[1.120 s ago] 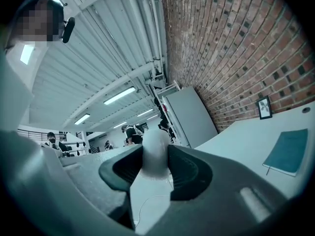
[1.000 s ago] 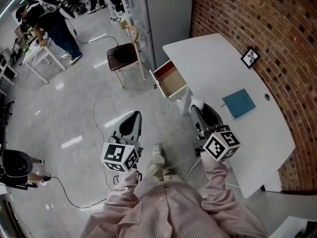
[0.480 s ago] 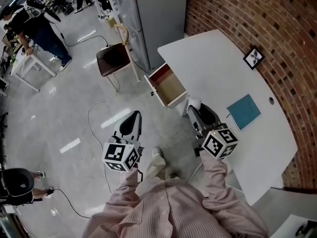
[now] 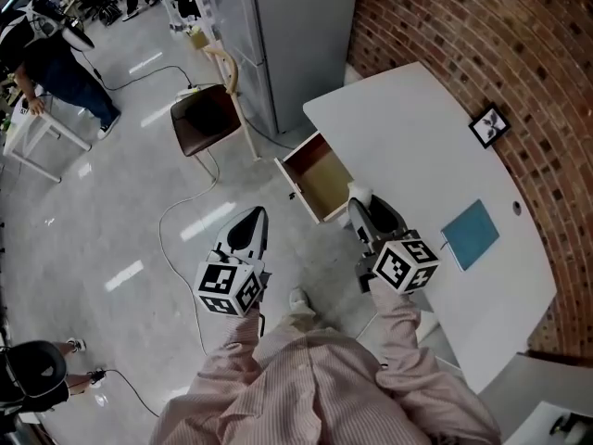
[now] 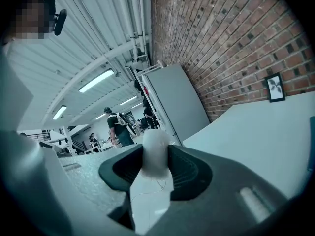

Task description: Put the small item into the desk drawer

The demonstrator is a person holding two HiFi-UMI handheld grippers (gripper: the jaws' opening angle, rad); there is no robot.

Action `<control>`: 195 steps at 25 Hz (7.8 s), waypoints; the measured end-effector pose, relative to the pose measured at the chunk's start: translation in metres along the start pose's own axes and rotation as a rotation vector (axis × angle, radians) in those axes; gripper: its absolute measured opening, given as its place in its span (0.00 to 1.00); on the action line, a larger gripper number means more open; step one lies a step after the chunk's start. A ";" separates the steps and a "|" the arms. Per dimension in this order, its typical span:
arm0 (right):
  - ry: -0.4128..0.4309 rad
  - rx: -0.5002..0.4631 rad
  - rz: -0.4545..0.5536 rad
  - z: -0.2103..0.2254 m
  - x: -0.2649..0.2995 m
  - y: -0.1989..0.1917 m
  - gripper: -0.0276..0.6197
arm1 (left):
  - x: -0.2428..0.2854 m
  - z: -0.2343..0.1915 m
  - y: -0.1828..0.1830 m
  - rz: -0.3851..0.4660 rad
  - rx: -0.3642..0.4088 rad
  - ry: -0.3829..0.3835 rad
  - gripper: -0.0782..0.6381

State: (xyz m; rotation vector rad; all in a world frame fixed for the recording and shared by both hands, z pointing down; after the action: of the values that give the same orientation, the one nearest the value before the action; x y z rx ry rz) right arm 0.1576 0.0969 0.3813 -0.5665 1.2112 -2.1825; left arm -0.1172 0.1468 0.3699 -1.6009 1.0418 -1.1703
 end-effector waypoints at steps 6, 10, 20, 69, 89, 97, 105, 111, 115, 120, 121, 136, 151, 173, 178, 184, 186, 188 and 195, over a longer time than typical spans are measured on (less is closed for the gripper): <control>-0.040 0.003 -0.008 0.010 0.041 0.002 0.29 | 0.031 -0.032 0.004 -0.017 -0.026 -0.019 0.11; -0.055 0.010 -0.026 0.016 0.059 0.000 0.29 | 0.045 -0.045 0.005 -0.031 -0.044 -0.018 0.11; -0.105 0.029 -0.088 0.049 0.105 -0.011 0.29 | 0.087 -0.071 -0.004 -0.076 -0.092 -0.007 0.11; -0.285 -0.096 -0.772 0.244 0.324 -0.184 0.29 | 0.352 -0.138 -0.177 -0.633 -0.264 -0.092 0.11; -0.344 -0.220 -1.011 0.295 0.343 -0.252 0.29 | 0.363 -0.139 -0.230 -0.652 -0.242 -0.112 0.11; -0.361 -0.188 -1.070 0.299 0.348 -0.267 0.29 | 0.354 -0.143 -0.239 -0.680 -0.226 -0.102 0.11; -0.379 -0.175 -1.052 0.300 0.349 -0.272 0.34 | 0.349 -0.146 -0.242 -0.690 -0.236 -0.100 0.11; -0.367 -0.136 -1.021 0.294 0.350 -0.265 0.36 | 0.344 -0.143 -0.238 -0.697 -0.256 -0.092 0.11; -0.369 -0.110 -0.983 0.286 0.346 -0.254 0.35 | 0.338 -0.142 -0.232 -0.697 -0.276 -0.076 0.11; -0.357 -0.121 -0.968 0.270 0.342 -0.238 0.31 | 0.329 -0.138 -0.219 -0.694 -0.291 -0.068 0.11; -0.349 -0.133 -0.962 0.265 0.342 -0.234 0.28 | 0.327 -0.137 -0.216 -0.692 -0.293 -0.067 0.11; -0.248 -0.191 -0.812 0.188 0.332 -0.150 0.05 | 0.299 -0.144 -0.134 -0.570 -0.266 -0.103 0.11; -0.201 -0.070 -0.425 0.128 0.292 -0.042 0.05 | 0.282 -0.138 -0.019 -0.337 -0.142 -0.248 0.11; -0.118 -0.176 0.045 0.079 0.259 0.107 0.05 | 0.276 -0.142 0.118 0.033 0.076 -0.268 0.11; -0.109 -0.223 0.103 0.077 0.255 0.131 0.05 | 0.276 -0.147 0.140 0.092 0.103 -0.245 0.11; -0.130 -0.317 0.168 0.071 0.248 0.153 0.05 | 0.273 -0.149 0.158 0.153 0.139 -0.215 0.11; -0.144 -0.338 0.180 0.070 0.246 0.157 0.05 | 0.272 -0.151 0.162 0.166 0.143 -0.203 0.11; -0.150 -0.342 0.189 0.070 0.245 0.159 0.05 | 0.270 -0.152 0.164 0.175 0.146 -0.193 0.11; -0.164 -0.337 0.197 0.073 0.242 0.156 0.05 | 0.270 -0.153 0.161 0.174 0.144 -0.192 0.11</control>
State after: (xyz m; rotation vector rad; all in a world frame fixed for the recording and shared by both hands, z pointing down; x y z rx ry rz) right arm 0.0649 -0.1747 0.3044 -0.7147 1.4870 -1.7454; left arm -0.2305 -0.1782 0.3081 -1.4477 0.9304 -0.9334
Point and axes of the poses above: the fingertips, and each gripper's own axes: x forward along the fingers, z to its right, y out of its top, the point moved 9 cm from there along -x, backward along the fingers, and after that the axes turned 10 degrees about y, right-handed, at the moved point
